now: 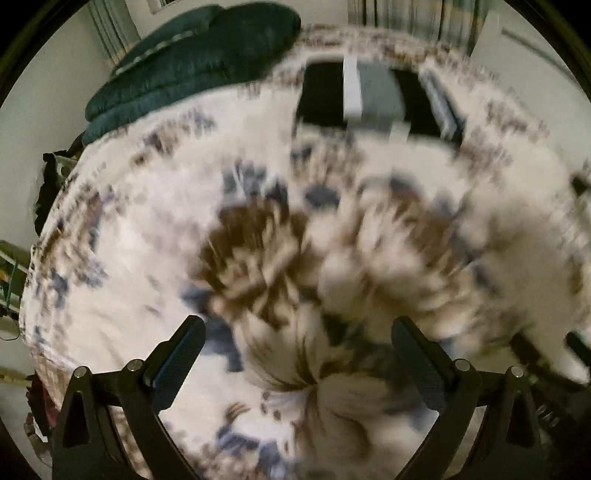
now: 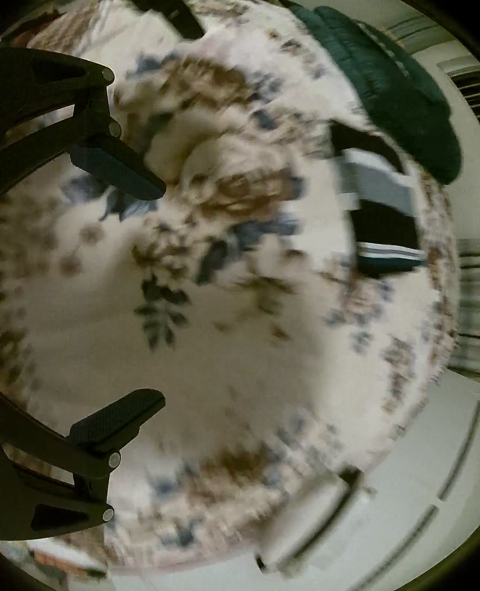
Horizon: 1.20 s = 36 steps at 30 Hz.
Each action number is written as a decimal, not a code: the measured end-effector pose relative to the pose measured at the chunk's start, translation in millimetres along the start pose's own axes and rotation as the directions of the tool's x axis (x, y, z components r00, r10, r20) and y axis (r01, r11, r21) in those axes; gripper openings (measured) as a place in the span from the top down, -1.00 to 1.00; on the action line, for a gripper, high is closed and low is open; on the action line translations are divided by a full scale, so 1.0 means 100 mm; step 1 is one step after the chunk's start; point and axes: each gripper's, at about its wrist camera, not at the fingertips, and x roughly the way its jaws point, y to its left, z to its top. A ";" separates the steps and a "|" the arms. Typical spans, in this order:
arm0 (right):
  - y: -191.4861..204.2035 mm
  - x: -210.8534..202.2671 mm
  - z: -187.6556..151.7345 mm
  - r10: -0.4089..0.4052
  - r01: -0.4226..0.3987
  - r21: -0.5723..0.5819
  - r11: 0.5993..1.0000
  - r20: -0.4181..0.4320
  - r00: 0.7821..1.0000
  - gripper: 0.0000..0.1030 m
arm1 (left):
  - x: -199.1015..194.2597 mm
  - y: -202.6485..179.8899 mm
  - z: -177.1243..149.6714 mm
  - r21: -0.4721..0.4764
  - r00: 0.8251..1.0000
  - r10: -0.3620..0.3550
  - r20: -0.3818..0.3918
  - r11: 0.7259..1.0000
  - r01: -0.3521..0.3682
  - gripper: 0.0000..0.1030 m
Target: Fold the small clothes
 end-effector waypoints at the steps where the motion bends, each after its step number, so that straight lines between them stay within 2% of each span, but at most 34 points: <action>1: 0.05 0.24 -0.09 -0.002 0.002 -0.019 1.000 0.028 1.000 -1.00 | 0.15 -0.02 -0.08 0.001 1.000 0.001 0.011 1.000 -0.001 -0.99; 5: 0.16 0.82 -0.27 -0.006 0.013 -0.071 0.997 0.098 0.995 -1.00 | 0.73 -0.07 -0.38 -0.004 0.996 -0.033 0.088 0.999 0.034 -1.00; 7: 0.12 0.84 -0.31 0.014 -0.007 -0.041 0.999 0.170 0.985 -1.00 | 0.70 -0.06 -0.46 -0.023 0.983 -0.042 0.181 0.999 0.047 -1.00; 8: 0.12 0.83 -0.33 0.016 -0.009 -0.041 0.999 0.180 0.984 -1.00 | 0.69 -0.06 -0.49 -0.021 0.981 -0.036 0.192 0.999 0.041 -1.00; 11: 0.10 0.81 -0.35 0.028 -0.022 -0.037 0.999 0.177 0.984 -1.00 | 0.67 -0.09 -0.52 -0.010 0.981 -0.022 0.195 1.000 0.025 -1.00; 17: 0.13 0.75 -0.33 0.025 -0.018 -0.040 0.999 0.183 0.983 -1.00 | 0.73 -0.03 -0.56 -0.018 0.979 -0.042 0.199 0.999 0.046 -1.00; 36: 0.11 0.76 -0.32 0.030 -0.023 -0.040 0.999 0.183 0.983 -1.00 | 0.77 -0.04 -0.53 -0.013 0.979 -0.040 0.198 0.999 0.043 -1.00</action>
